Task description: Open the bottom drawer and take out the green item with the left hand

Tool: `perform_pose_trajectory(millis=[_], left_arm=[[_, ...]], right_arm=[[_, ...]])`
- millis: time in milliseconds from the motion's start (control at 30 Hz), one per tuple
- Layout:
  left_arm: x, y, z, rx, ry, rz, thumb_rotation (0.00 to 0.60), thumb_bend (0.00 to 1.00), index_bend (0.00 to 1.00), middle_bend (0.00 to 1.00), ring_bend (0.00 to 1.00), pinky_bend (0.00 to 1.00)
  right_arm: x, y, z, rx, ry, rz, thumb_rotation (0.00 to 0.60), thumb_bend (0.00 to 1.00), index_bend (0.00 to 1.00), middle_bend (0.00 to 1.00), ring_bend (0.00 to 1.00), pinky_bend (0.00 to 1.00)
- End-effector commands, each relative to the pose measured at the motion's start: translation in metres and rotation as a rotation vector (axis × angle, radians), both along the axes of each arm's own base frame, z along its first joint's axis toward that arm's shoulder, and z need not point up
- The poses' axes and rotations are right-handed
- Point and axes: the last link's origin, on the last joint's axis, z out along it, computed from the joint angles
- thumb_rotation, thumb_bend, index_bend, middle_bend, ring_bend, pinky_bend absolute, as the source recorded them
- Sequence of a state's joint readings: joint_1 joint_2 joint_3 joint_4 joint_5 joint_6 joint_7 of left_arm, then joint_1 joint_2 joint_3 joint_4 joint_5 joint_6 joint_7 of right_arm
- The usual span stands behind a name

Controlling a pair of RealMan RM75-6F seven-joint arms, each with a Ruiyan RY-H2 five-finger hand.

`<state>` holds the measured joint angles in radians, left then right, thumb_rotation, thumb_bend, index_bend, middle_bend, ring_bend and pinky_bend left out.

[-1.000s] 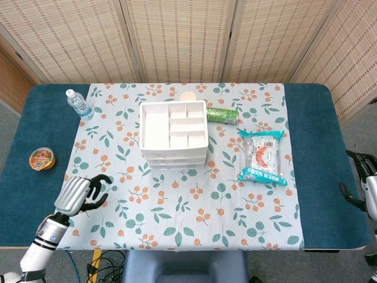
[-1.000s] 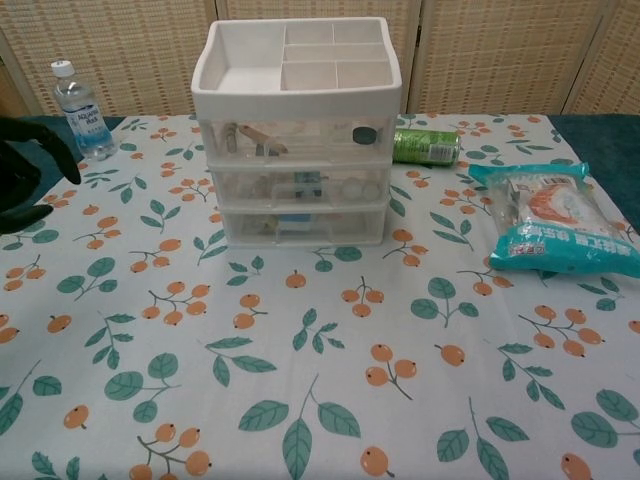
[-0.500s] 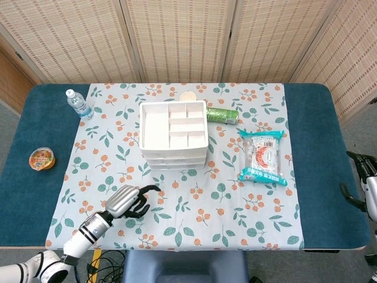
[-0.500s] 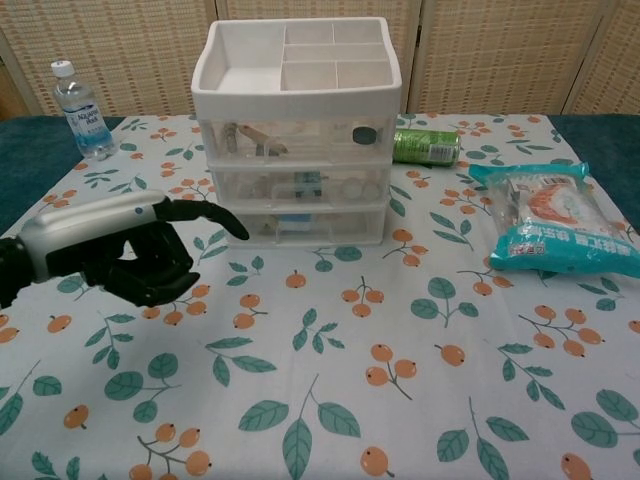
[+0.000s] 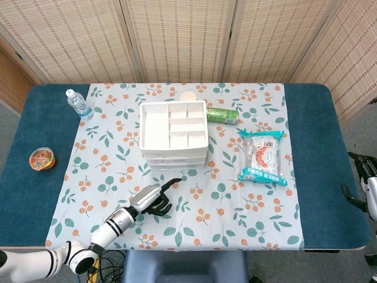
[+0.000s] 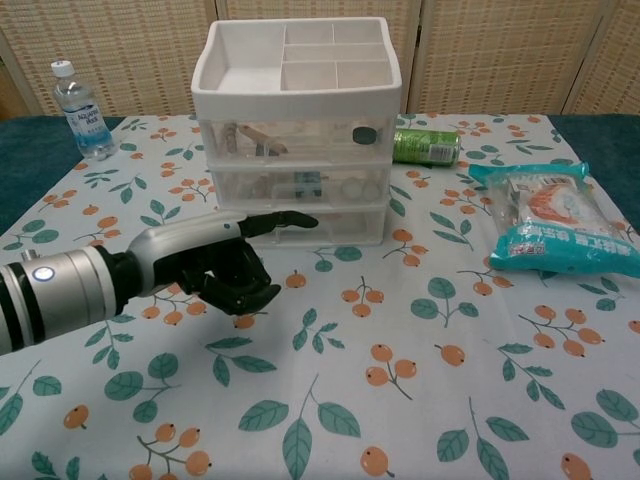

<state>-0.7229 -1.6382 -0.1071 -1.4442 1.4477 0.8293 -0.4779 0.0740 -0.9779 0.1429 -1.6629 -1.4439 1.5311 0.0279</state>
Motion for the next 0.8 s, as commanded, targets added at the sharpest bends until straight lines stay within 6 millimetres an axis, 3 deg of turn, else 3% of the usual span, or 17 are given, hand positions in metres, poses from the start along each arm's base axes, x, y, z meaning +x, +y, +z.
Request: perform_pose_trajectory(millis=[33, 400, 800], left_arm=[[0.006, 0.005, -0.007, -0.012, -0.022, 0.027, 0.600, 0.51, 0.03, 0.88, 0.93, 1.00], [0.017, 0.015, -0.026, 0.042, -0.046, 0.088, 0.600, 0.51, 0.00, 0.88, 0.94, 1.00], [0.019, 0.017, -0.032, 0.117, -0.080, 0.167, 0.600, 0.51, 0.00, 0.88, 0.94, 1.00]], right_arm=[[-0.001, 0.000, 0.000, -0.001, 0.001, -0.003, 0.600, 0.36, 0.13, 0.23, 0.22, 0.25], [-0.004, 0.001, 0.002, -0.004, 0.005, -0.015, 0.600, 0.36, 0.13, 0.23, 0.22, 0.25], [-0.007, 0.002, 0.002, -0.005, 0.004, -0.027, 0.600, 0.36, 0.13, 0.23, 0.22, 0.25]])
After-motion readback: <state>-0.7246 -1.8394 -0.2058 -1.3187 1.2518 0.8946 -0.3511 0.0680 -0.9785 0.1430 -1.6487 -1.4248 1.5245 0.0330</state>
